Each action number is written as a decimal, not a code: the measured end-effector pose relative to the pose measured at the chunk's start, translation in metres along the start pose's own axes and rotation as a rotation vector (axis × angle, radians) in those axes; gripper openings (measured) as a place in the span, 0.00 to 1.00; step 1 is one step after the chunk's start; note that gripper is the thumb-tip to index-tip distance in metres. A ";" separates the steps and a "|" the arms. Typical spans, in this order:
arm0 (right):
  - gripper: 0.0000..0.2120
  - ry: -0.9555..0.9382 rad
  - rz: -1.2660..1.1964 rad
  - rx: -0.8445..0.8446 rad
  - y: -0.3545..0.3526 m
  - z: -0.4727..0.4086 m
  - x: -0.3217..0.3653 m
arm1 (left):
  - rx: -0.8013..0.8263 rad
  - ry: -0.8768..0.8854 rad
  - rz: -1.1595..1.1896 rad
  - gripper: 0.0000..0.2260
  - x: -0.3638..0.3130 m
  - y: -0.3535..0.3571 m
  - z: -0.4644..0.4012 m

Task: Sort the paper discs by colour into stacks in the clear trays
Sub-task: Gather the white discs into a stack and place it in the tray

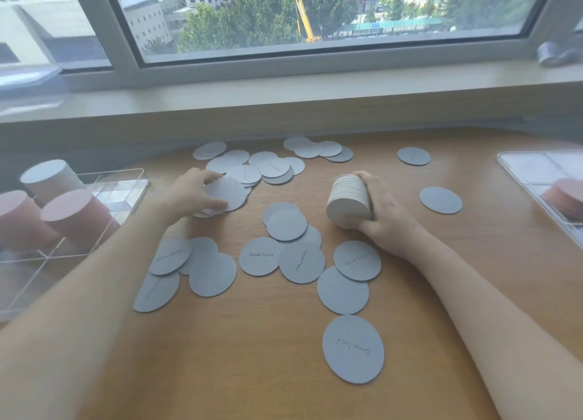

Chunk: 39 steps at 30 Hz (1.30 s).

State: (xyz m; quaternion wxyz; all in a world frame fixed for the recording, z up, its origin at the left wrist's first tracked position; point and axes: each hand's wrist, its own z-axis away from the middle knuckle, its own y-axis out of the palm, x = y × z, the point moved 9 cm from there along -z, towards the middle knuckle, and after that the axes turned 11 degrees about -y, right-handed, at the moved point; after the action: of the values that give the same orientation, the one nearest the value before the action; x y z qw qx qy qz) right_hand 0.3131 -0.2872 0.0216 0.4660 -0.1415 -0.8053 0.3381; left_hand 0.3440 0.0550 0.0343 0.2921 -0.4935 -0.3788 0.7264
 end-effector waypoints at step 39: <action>0.47 0.051 -0.027 -0.012 -0.006 0.002 0.002 | 0.034 0.443 0.351 0.08 -0.117 0.052 0.096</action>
State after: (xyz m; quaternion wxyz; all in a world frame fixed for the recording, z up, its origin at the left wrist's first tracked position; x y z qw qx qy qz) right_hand 0.3108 -0.2913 0.0258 0.4899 -0.1420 -0.7971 0.3231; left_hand 0.2918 -0.0918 0.0704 0.2455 -0.6933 -0.2025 0.6466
